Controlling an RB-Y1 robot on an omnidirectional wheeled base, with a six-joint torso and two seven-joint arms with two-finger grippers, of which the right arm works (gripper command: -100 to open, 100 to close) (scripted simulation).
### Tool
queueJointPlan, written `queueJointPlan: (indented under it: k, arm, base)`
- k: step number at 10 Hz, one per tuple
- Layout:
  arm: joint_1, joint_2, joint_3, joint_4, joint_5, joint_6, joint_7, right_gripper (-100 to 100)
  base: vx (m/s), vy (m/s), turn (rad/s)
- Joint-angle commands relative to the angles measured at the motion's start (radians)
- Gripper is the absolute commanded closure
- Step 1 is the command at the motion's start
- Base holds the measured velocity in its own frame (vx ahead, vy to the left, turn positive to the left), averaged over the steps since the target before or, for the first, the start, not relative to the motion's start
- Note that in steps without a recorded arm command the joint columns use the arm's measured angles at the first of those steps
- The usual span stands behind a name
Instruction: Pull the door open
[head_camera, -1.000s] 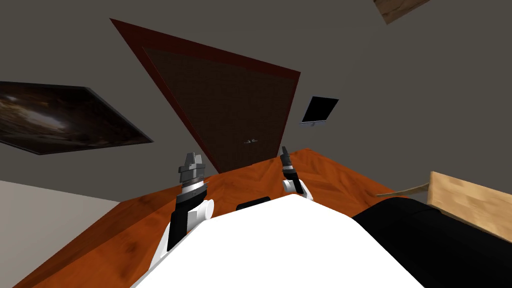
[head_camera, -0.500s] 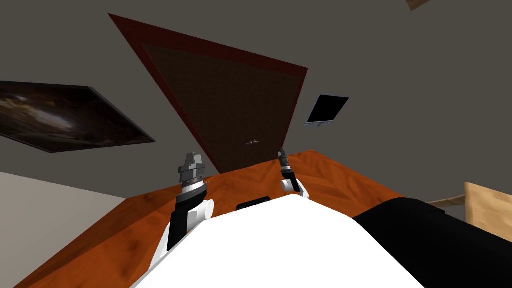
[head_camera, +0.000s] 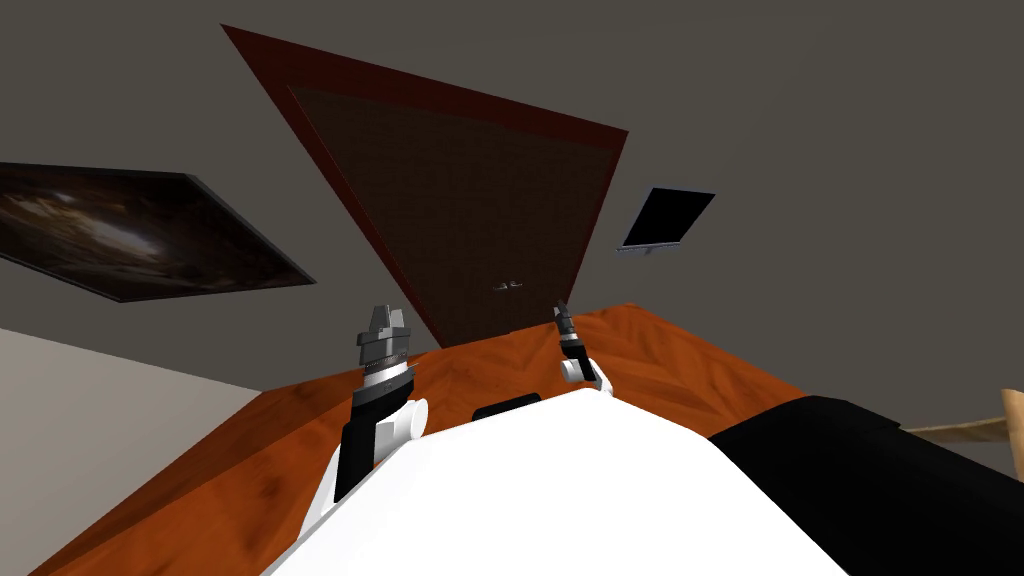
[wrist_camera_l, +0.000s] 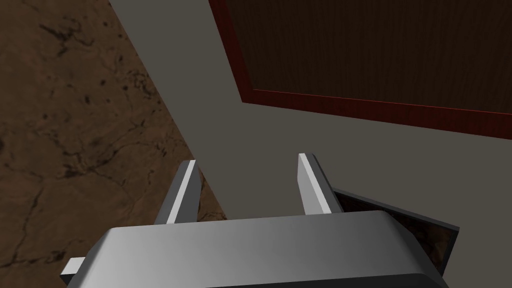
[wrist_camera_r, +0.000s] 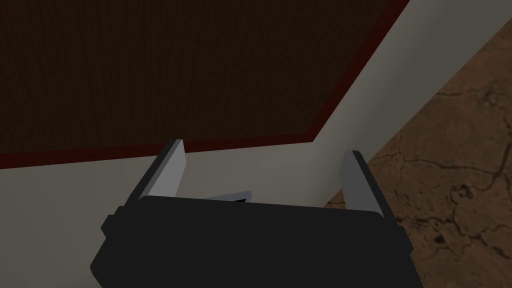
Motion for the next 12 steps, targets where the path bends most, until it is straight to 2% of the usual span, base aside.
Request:
queueJointPlan:
  k: [1,3,4,7,8,10,11,12]
  arm:
    - [-0.011,-0.008,0.0,0.05,-0.01,-0.014,-0.009,-100]
    - [-0.035,-0.014,-0.001,0.108,-0.022,-0.026,-0.017,-100]
    - [-0.035,-0.014,-0.001,0.115,-0.022,-0.026,-0.017,-100]
    - [-0.072,-0.023,-0.002,0.209,-0.039,-0.045,-0.029,-100]
    - [-0.072,-0.023,-0.002,0.215,-0.039,-0.045,-0.029,-100]
    - [-0.097,-0.029,-0.002,0.276,-0.051,-0.057,-0.037,-100]
    - [-0.097,-0.029,-0.002,0.283,-0.051,-0.057,-0.037,-100]
    - [-0.109,-0.032,-0.002,0.315,-0.057,-0.063,-0.041,-100]
  base:
    - [0.09,-0.016,0.081]
    - [0.104,-0.01,0.081]
    - [0.073,-0.01,0.024]
    - [0.075,-0.014,0.071]
    - [0.059,-0.01,0.026]
    - [0.072,-0.014,0.063]
    - [0.063,-0.01,0.035]
    - [0.051,-0.008,0.046]
